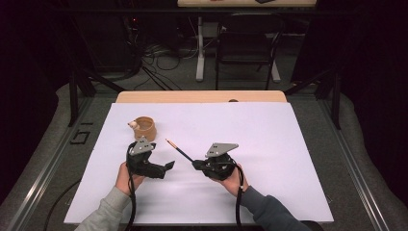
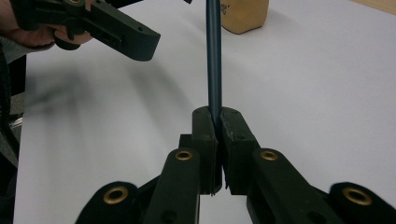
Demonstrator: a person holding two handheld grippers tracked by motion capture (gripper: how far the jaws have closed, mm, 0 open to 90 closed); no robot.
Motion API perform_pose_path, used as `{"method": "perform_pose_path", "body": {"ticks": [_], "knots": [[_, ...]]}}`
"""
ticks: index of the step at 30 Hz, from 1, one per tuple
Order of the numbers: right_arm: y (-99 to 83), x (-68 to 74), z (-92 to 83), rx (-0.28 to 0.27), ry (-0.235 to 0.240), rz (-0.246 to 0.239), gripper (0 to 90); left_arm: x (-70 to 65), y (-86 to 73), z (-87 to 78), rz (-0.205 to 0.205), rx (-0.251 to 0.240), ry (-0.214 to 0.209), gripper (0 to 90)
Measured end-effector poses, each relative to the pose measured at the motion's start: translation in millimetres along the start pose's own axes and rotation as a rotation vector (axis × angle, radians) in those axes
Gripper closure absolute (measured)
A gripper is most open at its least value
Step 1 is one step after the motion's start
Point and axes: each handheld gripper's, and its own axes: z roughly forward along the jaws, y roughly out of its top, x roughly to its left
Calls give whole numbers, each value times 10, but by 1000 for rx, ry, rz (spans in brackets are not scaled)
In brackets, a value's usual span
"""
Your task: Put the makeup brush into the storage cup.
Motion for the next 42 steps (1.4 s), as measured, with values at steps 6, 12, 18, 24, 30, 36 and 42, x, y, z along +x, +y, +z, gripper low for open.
{"method": "perform_pose_path", "body": {"ticks": [6,12,18,24,30,36,42], "knots": [[10,5,48,-15,4,18,857,2,16,7,-16,4,-19,2],[21,12,90,-30,4,34,857,-21,61,0,-34,-15,-30,4],[39,38,151,-55,-1,45,857,-48,98,-17,-52,-53,-46,54],[30,75,239,-57,3,63,857,-36,102,-30,-72,-84,-53,210],[36,127,292,-62,8,62,857,-12,92,-49,-87,-103,-43,336],[24,169,350,-41,14,65,857,-11,86,-76,-86,-134,-34,507],[23,194,386,-26,13,51,857,-28,87,-97,-83,-165,-35,604]]}}
